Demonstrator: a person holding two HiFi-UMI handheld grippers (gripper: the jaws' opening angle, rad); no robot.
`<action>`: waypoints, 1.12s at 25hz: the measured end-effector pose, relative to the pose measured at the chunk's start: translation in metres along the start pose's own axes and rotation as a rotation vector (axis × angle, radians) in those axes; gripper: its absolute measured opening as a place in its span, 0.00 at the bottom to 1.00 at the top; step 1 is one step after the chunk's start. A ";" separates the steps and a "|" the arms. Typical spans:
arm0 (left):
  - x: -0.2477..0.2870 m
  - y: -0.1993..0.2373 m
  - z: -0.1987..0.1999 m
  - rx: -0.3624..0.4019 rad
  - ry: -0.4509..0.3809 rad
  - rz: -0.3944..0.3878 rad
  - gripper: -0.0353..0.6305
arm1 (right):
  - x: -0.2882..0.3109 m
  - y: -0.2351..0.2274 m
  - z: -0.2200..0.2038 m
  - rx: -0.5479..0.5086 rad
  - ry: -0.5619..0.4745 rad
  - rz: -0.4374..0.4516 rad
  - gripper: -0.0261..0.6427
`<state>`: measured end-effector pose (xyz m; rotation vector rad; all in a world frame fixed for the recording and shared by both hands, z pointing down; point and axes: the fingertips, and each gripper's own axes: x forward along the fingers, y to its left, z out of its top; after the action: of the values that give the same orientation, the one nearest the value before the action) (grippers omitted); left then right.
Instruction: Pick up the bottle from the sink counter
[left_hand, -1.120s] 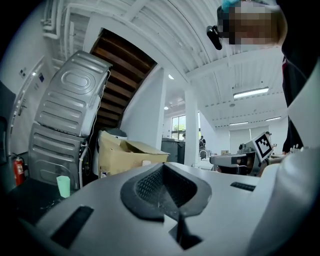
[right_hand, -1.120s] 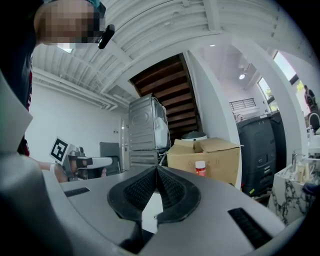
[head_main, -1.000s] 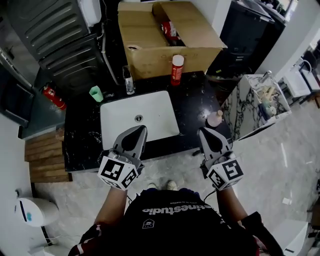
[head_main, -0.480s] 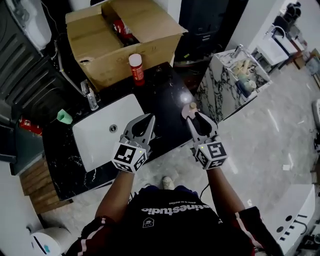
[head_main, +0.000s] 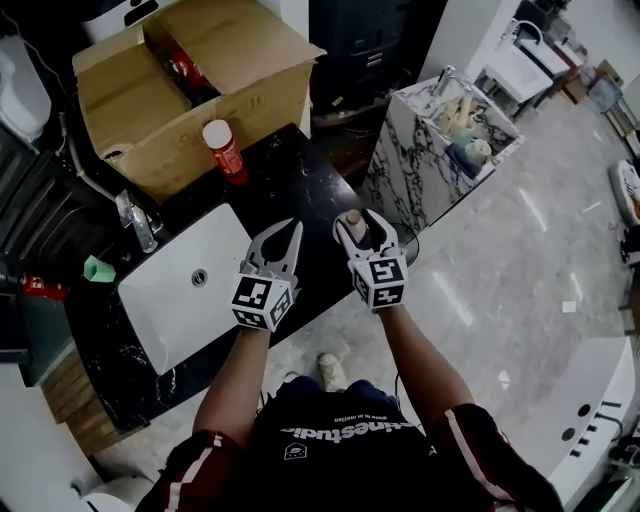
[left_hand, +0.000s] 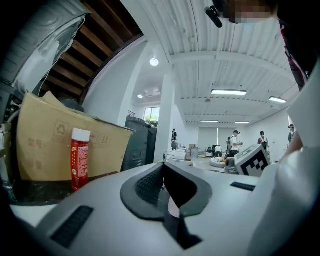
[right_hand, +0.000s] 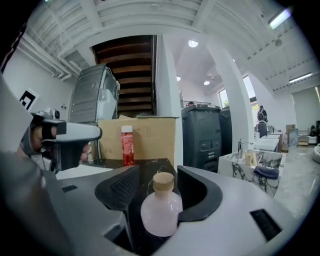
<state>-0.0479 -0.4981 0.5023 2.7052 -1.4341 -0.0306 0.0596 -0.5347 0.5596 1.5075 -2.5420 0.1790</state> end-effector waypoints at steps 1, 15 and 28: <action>0.001 0.000 -0.001 0.000 0.006 0.000 0.08 | 0.005 -0.002 -0.004 -0.003 0.015 0.001 0.41; -0.035 0.029 0.010 0.005 0.029 0.085 0.08 | 0.025 -0.009 -0.027 -0.045 0.106 0.005 0.28; -0.107 0.040 0.038 0.050 0.031 0.164 0.07 | -0.003 0.049 0.023 -0.102 0.055 0.118 0.28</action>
<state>-0.1434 -0.4344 0.4656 2.6043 -1.6633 0.0578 0.0164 -0.5132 0.5353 1.3000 -2.5556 0.1035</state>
